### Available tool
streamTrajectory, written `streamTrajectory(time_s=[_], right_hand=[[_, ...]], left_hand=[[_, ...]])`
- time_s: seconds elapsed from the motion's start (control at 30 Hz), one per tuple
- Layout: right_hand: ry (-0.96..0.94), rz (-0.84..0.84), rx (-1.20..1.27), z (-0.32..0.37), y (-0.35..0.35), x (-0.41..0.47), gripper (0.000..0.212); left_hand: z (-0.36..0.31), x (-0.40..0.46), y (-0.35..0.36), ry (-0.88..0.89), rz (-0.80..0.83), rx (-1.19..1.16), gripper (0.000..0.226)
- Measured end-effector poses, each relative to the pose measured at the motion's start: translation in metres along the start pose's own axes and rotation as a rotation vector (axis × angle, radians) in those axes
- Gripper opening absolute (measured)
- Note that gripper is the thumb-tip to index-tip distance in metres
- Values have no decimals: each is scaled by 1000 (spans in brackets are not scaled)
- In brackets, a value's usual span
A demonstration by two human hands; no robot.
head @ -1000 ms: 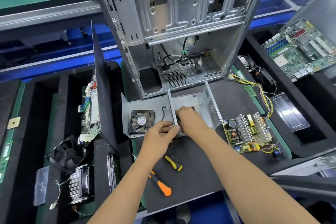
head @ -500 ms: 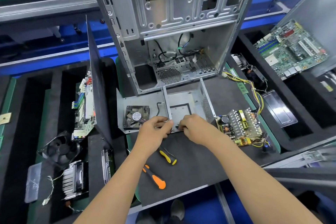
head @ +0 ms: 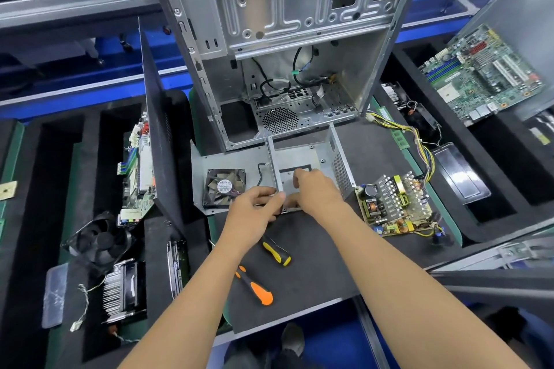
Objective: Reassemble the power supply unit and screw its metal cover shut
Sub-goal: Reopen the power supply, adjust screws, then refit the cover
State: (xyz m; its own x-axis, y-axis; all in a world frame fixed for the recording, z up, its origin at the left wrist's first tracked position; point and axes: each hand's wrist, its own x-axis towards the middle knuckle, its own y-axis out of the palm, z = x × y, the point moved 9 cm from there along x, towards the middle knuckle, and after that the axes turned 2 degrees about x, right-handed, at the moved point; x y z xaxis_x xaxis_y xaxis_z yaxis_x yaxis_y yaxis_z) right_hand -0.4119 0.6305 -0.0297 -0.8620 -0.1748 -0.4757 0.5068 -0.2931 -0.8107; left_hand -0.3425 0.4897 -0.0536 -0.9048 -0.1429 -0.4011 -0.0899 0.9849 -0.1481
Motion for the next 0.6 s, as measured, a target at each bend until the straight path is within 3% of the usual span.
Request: streamTrajectory(time_s=[0.3,0.6], right_hand=[[-91,-32,-154,19,14,11,19],[-91,-20,-122,11,7,16,24]], left_hand=[[1,1,-1,-2,-13,-26,21],[-2,-2,0,-2,-16,-37,15]])
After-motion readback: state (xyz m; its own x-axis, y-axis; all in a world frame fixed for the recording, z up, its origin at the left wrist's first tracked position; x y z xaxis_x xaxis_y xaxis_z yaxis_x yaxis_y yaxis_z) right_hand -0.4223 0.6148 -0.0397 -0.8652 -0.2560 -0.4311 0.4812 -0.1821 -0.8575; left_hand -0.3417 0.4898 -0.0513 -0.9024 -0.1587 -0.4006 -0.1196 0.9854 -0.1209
